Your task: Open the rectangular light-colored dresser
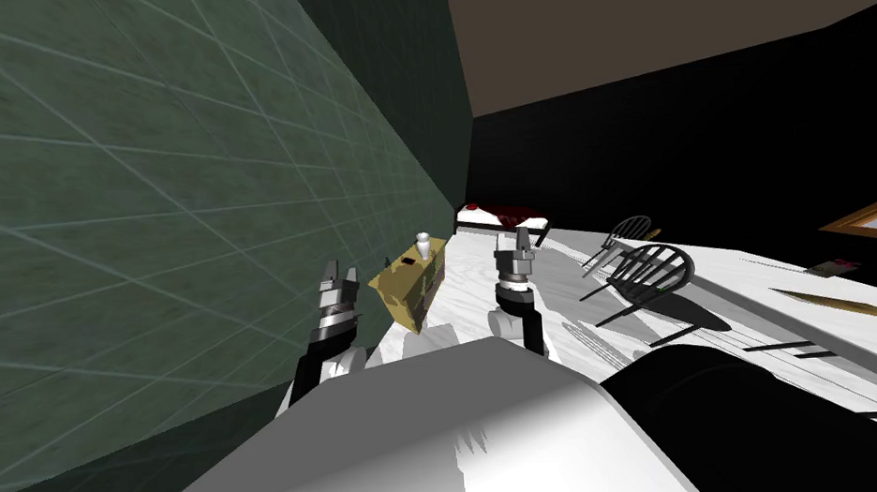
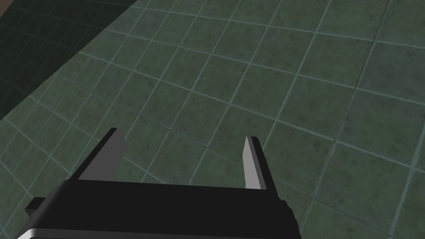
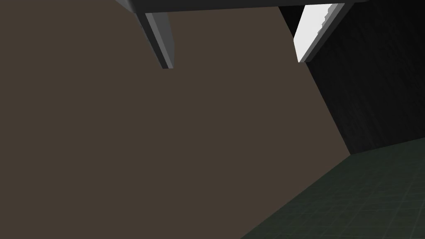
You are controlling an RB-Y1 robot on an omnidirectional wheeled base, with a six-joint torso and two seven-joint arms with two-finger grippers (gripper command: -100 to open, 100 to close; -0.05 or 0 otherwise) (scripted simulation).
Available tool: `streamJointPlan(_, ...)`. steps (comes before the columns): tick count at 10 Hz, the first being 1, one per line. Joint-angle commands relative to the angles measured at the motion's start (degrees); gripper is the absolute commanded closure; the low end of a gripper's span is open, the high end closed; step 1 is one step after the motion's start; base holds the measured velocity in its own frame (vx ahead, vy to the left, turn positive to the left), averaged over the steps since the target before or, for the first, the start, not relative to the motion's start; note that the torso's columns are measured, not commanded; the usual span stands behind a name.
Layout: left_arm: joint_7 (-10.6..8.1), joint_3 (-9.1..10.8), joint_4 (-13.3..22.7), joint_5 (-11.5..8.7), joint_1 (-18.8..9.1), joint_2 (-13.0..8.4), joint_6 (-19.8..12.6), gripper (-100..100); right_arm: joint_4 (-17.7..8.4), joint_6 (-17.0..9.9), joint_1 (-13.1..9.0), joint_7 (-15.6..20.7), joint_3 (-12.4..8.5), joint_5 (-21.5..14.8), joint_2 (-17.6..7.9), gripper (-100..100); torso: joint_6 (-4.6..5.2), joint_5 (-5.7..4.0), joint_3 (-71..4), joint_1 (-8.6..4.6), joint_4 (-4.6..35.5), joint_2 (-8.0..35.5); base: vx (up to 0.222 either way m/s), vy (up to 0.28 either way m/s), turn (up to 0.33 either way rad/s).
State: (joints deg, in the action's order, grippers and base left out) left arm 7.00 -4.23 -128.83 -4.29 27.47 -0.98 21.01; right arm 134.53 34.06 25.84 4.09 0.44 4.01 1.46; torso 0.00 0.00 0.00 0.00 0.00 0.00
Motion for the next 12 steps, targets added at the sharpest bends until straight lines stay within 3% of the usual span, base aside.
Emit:
streamJointPlan(1, 0.0, 0.0, 0.0, 0.0, 0.0, 0.0, 0.0, 0, 0.0, 0.0, 0.0, 0.0, 0.0, 0.0, 0.0, 0, 0.0, 0.0, -4.67, 0.0, 2.35, 2.32, 0.0, 0.0, 0.0)
streamJointPlan(9, 0.0, 0.0, -0.02, 0.0, 0.0, 0.0, 0.01, 0, 0.02, 0.0, 0.0, 0.0, 0.0, 0.0, 0.0, 0, 0.0, 0.0, -70.73, 0.0, 35.37, 35.39, 0.0, 0.0, 0.0)
streamJointPlan(10, -0.1, 0.45, 0.87, -0.23, -0.14, -2.18, -0.11, -100, 0.02, 0.01, 0.0, 0.0, 0.0, 0.0, 0.0, 0, 0.0, 0.0, -79.19, 0.0, 39.6, 39.62, 0.042, -0.039, 0.041)
streamJointPlan(12, -0.34, 1.53, 2.92, -0.78, -0.46, -4.55, -0.39, -100, -0.01, 0.0, 0.02, 0.0, 0.0, 0.0, 0.01, 0, 0.0, -0.05, -84.4, -0.18, 41.99, 41.83, 0.125, -0.108, 0.098)
